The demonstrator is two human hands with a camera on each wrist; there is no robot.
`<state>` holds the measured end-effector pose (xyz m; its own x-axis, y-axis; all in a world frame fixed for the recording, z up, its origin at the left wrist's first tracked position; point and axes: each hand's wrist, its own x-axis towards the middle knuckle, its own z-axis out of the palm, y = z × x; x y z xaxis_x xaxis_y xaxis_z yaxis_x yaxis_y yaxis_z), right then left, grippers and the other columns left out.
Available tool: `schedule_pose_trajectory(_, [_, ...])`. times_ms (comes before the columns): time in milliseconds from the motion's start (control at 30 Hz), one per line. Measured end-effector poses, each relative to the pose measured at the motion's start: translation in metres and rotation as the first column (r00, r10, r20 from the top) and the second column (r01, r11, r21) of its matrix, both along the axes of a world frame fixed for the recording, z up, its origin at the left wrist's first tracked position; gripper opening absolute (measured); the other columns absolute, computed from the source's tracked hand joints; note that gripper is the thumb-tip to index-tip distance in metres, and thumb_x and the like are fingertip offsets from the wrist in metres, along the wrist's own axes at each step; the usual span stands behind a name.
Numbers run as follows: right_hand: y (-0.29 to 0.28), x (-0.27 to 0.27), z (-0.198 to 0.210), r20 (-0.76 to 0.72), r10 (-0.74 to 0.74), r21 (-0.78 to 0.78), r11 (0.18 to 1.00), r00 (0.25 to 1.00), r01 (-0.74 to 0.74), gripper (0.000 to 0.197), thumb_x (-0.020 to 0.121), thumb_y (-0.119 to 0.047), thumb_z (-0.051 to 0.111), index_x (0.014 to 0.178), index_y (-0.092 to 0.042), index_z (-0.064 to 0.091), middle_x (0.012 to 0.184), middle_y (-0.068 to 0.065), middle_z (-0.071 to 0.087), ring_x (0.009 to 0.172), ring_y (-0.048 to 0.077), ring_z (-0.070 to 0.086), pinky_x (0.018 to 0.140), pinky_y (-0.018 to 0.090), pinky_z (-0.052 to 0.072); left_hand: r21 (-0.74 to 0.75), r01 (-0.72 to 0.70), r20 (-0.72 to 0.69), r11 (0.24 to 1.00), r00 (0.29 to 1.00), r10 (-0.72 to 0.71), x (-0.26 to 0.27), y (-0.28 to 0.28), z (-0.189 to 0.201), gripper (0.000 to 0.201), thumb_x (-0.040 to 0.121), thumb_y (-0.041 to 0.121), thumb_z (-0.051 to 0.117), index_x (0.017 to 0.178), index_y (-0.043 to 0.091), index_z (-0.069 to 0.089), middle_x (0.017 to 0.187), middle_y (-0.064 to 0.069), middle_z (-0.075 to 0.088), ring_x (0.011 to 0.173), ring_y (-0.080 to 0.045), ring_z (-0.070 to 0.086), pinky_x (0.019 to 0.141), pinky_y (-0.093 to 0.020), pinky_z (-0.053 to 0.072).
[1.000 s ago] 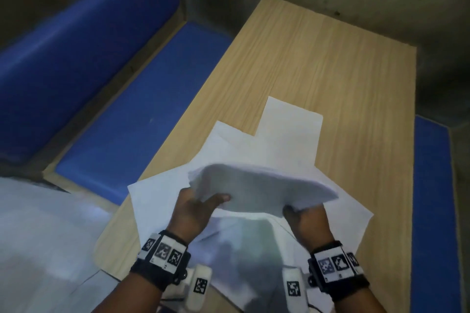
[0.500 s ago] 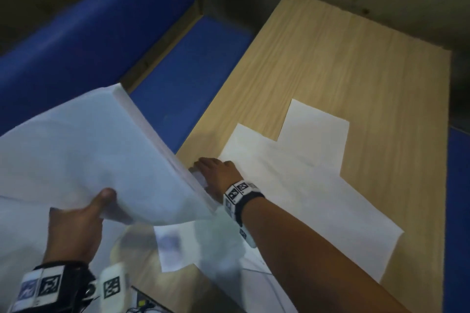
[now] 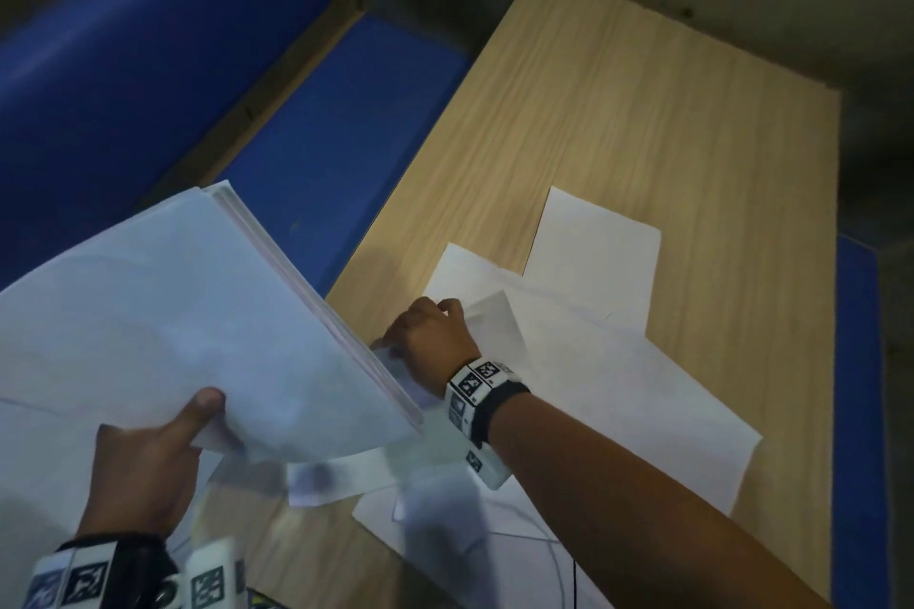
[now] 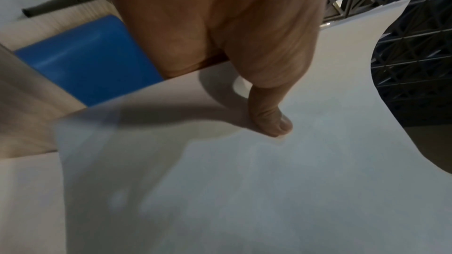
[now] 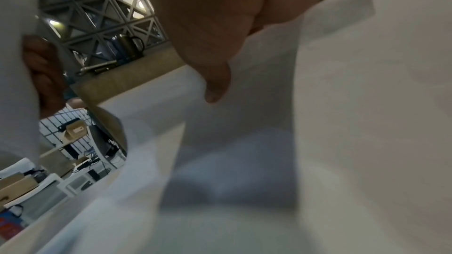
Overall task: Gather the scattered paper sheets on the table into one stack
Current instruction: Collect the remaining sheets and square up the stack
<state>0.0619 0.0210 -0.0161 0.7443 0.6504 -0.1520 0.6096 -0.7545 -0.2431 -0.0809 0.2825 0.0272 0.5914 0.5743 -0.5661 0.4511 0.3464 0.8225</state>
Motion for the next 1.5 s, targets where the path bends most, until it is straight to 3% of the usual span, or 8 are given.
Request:
schedule_pose_trajectory(233, [-0.057, -0.001, 0.018, 0.061, -0.160, 0.275, 0.951, 0.985, 0.137, 0.020, 0.080, -0.013, 0.073, 0.097, -0.023, 0.078, 0.111, 0.006, 0.072, 0.102, 0.030, 0.064, 0.079, 0.039, 0.052, 0.111, 0.125, 0.041, 0.986, 0.991, -0.130, 0.027, -0.019, 0.006, 0.021, 0.087, -0.004, 0.070, 0.076, 0.008, 0.057, 0.092, -0.045, 0.063, 0.097, -0.058, 0.064, 0.089, -0.073, 0.043])
schedule_pose_trajectory(400, [-0.116, -0.016, 0.023, -0.238, -0.611, 0.124, 0.752, 0.755, 0.647, 0.019, 0.093, -0.013, 0.052, 0.093, -0.012, 0.071, 0.092, 0.009, 0.072, 0.086, 0.029, 0.067, 0.069, 0.030, 0.049, 0.196, 0.190, 0.058, 0.962, 0.977, -0.205, 0.037, -0.046, 0.012, 0.036, 0.091, 0.016, 0.070, 0.120, -0.004, 0.062, 0.115, -0.021, 0.065, 0.109, -0.036, 0.064, 0.097, -0.055, 0.049])
schedule_pose_trajectory(767, [-0.138, -0.056, -0.015, -0.299, -0.914, -0.222, 0.346, 0.274, 0.912, 0.069, 0.066, -0.042, 0.083, 0.116, -0.015, 0.044, 0.116, 0.010, 0.053, 0.110, 0.033, 0.056, 0.084, 0.044, 0.054, 0.232, 0.335, -0.012, 0.913, 0.940, -0.342, 0.045, -0.075, 0.006, 0.013, 0.088, 0.021, 0.074, 0.081, 0.022, 0.063, 0.097, -0.011, 0.066, 0.080, 0.006, 0.066, 0.078, -0.011, 0.047])
schedule_pose_trajectory(833, [-0.139, -0.054, -0.017, -0.371, -0.905, -0.217, 0.302, 0.208, 0.928, 0.066, 0.066, -0.032, 0.086, 0.114, -0.014, 0.043, 0.115, 0.012, 0.059, 0.106, 0.036, 0.061, 0.085, 0.045, 0.055, 0.168, 0.289, 0.024, 0.943, 0.955, -0.297, 0.047, -0.081, 0.005, 0.016, 0.088, 0.022, 0.072, 0.100, 0.016, 0.063, 0.106, -0.015, 0.063, 0.093, -0.017, 0.067, 0.089, -0.025, 0.052])
schedule_pose_trajectory(900, [-0.143, -0.052, -0.016, -0.377, -0.895, -0.211, 0.336, 0.240, 0.918, 0.049, 0.071, -0.027, 0.081, 0.108, -0.014, 0.050, 0.107, 0.012, 0.067, 0.097, 0.035, 0.066, 0.083, 0.043, 0.056, 0.145, 0.288, 0.041, 0.947, 0.954, -0.296, 0.044, -0.083, 0.003, 0.024, 0.092, 0.011, 0.068, 0.114, 0.014, 0.058, 0.112, -0.014, 0.061, 0.097, -0.018, 0.066, 0.096, -0.037, 0.051])
schedule_pose_trajectory(1067, [-0.154, -0.026, 0.003, -0.417, -0.776, -0.062, 0.545, 0.474, 0.836, 0.008, 0.078, -0.017, 0.067, 0.083, -0.016, 0.060, 0.082, 0.005, 0.069, 0.077, 0.030, 0.067, 0.072, 0.042, 0.058, 0.300, 0.366, -0.046, 0.881, 0.928, -0.370, 0.037, -0.075, 0.006, 0.009, 0.089, 0.016, 0.074, 0.089, 0.014, 0.065, 0.087, 0.004, 0.063, 0.082, -0.005, 0.060, 0.061, 0.001, 0.041])
schedule_pose_trajectory(1300, [-0.168, 0.060, 0.011, -0.286, -0.651, -0.219, 0.758, 0.703, 0.614, 0.064, 0.080, -0.016, 0.070, 0.138, -0.020, 0.043, 0.125, 0.014, 0.063, 0.117, 0.034, 0.058, 0.100, 0.046, 0.042, 0.347, 0.408, -0.175, 0.844, 0.913, -0.370, 0.023, -0.068, 0.002, 0.026, 0.093, 0.020, 0.068, 0.097, -0.006, 0.066, 0.073, -0.006, 0.060, 0.077, -0.025, 0.059, 0.055, -0.026, 0.040])
schedule_pose_trajectory(1500, [-0.160, 0.090, -0.007, -0.179, -0.678, -0.401, 0.712, 0.713, 0.576, 0.056, 0.072, -0.025, 0.078, 0.123, -0.014, 0.055, 0.121, 0.011, 0.057, 0.117, 0.034, 0.052, 0.093, 0.047, 0.044, 0.288, 0.356, -0.102, 0.889, 0.935, -0.341, 0.012, -0.069, -0.004, 0.039, 0.075, 0.044, 0.078, 0.089, 0.009, 0.072, 0.088, -0.002, 0.073, 0.088, -0.019, 0.067, 0.081, -0.024, 0.051])
